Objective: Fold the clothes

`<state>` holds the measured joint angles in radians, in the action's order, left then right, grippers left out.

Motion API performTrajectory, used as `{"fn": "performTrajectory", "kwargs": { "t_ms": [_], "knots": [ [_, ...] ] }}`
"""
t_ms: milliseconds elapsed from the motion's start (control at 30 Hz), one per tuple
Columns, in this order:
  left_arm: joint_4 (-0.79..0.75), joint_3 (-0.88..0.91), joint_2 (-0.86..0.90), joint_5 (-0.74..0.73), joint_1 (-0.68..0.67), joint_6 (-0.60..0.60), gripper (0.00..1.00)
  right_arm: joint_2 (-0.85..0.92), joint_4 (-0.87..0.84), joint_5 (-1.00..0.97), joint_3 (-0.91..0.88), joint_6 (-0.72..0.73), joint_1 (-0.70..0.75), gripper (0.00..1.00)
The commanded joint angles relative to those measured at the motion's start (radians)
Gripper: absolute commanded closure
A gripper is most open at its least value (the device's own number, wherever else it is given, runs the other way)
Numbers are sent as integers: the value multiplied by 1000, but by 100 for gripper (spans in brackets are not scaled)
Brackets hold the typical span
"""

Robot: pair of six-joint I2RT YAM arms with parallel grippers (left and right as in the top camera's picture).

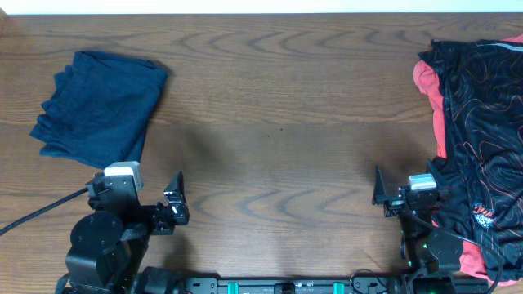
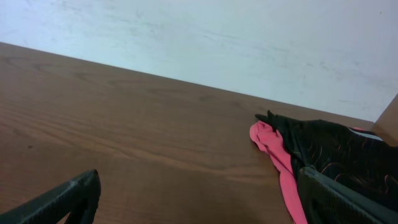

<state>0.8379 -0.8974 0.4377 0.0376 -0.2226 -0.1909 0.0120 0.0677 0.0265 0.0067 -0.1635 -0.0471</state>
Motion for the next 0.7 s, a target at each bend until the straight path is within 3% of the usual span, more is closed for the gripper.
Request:
{"fn": "performTrajectory", "kwargs": {
  "t_ms": [0,533,667],
  "knots": [
    [0,3,-2,16,3,-13,2,-6,4,0,-1,-10,10,1],
    [1,3,-3,16,3,-11,2,-6,4,0,-1,-10,10,1],
    [55,8,-12,57,5,56,2,-6,4,0,-1,-10,10,1]
  ]
}}
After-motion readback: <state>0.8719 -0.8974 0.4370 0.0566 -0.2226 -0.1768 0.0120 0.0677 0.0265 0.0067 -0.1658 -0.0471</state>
